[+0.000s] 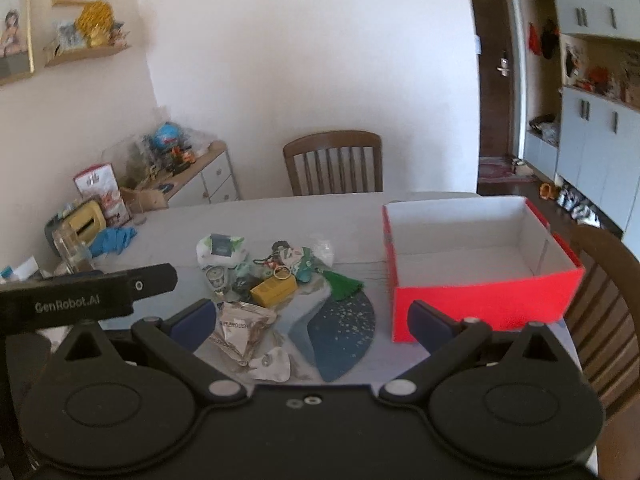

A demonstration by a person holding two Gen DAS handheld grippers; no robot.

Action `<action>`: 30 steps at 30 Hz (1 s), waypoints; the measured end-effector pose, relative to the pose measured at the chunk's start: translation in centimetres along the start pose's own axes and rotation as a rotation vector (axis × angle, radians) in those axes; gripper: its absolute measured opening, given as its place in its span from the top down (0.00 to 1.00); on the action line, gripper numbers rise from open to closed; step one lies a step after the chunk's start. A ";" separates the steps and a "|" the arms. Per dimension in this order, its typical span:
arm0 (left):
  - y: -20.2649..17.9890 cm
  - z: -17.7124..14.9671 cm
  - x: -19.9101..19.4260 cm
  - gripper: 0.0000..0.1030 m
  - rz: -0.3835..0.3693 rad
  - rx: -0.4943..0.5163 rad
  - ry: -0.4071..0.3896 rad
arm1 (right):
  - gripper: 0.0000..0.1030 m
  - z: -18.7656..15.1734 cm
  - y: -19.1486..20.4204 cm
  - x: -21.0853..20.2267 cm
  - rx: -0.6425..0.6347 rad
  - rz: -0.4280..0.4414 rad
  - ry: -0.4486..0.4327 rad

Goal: Organize objects
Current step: 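Move both tools toward the silver foil bag and white cloth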

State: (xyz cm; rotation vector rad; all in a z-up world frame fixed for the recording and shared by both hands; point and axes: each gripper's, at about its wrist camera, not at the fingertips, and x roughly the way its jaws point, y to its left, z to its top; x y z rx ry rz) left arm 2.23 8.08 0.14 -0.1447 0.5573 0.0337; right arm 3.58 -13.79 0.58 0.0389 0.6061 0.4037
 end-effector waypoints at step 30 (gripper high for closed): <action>6.5 -3.8 18.5 0.01 -0.096 0.162 0.270 | 0.19 -5.1 3.2 17.2 -0.095 -0.023 0.356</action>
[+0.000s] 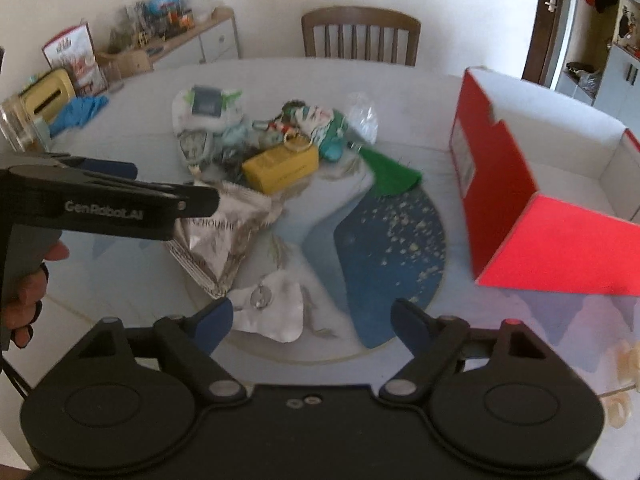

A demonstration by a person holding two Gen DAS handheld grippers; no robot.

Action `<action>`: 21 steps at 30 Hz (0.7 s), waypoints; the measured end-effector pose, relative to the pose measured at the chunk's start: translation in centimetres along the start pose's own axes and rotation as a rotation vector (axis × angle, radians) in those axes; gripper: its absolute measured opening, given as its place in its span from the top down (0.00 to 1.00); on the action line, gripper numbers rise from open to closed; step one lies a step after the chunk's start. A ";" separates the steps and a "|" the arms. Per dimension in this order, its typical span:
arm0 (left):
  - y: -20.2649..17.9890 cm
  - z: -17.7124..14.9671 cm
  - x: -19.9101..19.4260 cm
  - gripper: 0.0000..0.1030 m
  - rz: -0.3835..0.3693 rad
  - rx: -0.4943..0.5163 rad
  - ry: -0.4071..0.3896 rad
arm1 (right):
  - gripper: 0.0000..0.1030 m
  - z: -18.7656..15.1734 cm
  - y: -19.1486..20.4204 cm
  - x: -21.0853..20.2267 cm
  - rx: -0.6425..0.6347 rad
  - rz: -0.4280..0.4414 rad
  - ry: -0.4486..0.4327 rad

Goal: Organize objects
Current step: 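Move both tools toward the silver foil bag and white cloth, then grasp the silver foil bag with the left tool while the right tool grasps the white cloth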

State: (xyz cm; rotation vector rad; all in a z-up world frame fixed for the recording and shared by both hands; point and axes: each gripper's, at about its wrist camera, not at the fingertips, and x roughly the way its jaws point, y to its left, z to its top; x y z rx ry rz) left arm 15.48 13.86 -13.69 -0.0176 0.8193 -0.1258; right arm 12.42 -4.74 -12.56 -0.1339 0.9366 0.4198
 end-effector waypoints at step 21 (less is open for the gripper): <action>0.9 -1.1 3.8 0.26 -0.063 -0.036 0.062 | 0.37 0.1 1.8 4.1 -0.048 0.058 0.073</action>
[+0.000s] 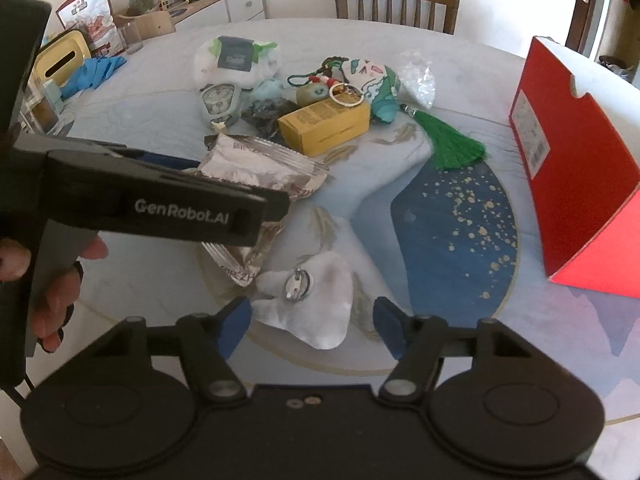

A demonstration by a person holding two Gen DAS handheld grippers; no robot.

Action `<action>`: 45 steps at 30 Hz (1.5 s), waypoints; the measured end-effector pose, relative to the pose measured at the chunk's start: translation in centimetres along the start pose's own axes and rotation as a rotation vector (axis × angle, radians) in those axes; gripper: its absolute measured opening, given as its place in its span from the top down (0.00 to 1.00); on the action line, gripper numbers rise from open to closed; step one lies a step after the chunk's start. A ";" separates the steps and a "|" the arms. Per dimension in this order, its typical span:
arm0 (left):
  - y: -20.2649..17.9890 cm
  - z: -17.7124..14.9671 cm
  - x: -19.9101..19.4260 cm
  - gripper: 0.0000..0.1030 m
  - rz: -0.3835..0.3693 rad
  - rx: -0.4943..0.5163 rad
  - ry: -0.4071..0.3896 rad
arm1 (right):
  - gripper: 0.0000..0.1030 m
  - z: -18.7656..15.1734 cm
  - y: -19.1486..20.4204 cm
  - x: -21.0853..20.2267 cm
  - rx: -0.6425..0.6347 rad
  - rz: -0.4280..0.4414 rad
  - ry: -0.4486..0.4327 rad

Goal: Organize objects
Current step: 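Grasp the silver foil bag with the left tool while the right tool grasps the white cloth, then carry the foil bag and white cloth with both tools over the red box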

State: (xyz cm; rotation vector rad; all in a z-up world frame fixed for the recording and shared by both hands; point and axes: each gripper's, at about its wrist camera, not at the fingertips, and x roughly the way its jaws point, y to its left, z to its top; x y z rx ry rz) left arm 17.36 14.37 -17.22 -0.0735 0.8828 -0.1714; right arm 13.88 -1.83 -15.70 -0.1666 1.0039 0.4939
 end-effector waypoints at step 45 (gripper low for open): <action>-11.3 9.3 -9.0 0.53 -0.190 0.019 -0.133 | 0.69 3.2 -13.1 -15.2 0.186 -0.093 -0.228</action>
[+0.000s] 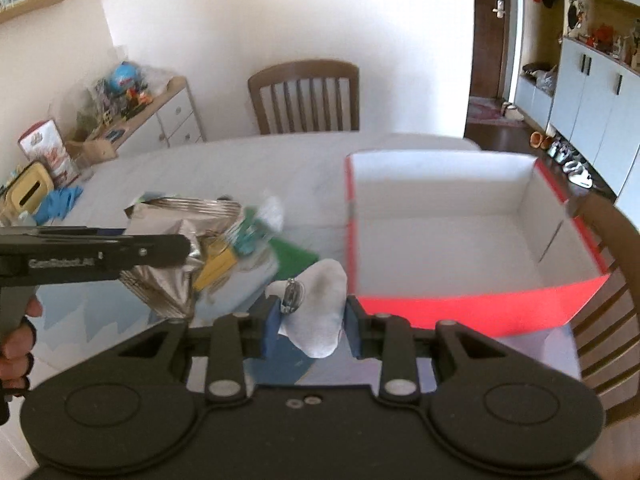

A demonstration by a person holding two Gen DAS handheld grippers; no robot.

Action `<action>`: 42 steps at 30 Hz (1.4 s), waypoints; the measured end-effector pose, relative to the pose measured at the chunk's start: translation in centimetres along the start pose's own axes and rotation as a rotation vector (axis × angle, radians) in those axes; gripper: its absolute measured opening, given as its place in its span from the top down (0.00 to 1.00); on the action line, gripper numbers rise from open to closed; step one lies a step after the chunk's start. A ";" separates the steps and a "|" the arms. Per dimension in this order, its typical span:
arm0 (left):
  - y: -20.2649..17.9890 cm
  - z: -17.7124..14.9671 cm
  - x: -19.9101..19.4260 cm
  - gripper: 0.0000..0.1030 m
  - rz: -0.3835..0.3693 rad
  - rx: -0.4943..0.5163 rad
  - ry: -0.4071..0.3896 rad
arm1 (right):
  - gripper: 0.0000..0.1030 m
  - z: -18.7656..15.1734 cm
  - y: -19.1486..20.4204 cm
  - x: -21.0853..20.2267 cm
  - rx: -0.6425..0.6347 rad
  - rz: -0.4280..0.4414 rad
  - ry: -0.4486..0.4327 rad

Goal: Organize objects
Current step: 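Carry the foil bag and white cloth with both tools over the red box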

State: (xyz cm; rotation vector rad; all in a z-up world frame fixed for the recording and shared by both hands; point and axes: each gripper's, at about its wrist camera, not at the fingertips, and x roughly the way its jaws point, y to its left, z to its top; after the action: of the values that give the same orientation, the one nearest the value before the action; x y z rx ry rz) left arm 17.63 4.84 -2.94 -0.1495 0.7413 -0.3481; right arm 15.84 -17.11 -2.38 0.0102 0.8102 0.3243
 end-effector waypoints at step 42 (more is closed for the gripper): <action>-13.7 6.4 26.5 0.53 0.125 0.156 0.301 | 0.69 2.1 -18.8 11.5 -0.021 -0.011 0.217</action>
State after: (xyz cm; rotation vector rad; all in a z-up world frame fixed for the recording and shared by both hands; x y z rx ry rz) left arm 36.58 -17.44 -11.59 0.0988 1.0121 -0.3111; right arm 29.96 -31.40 -11.56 -0.0501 1.0214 0.3269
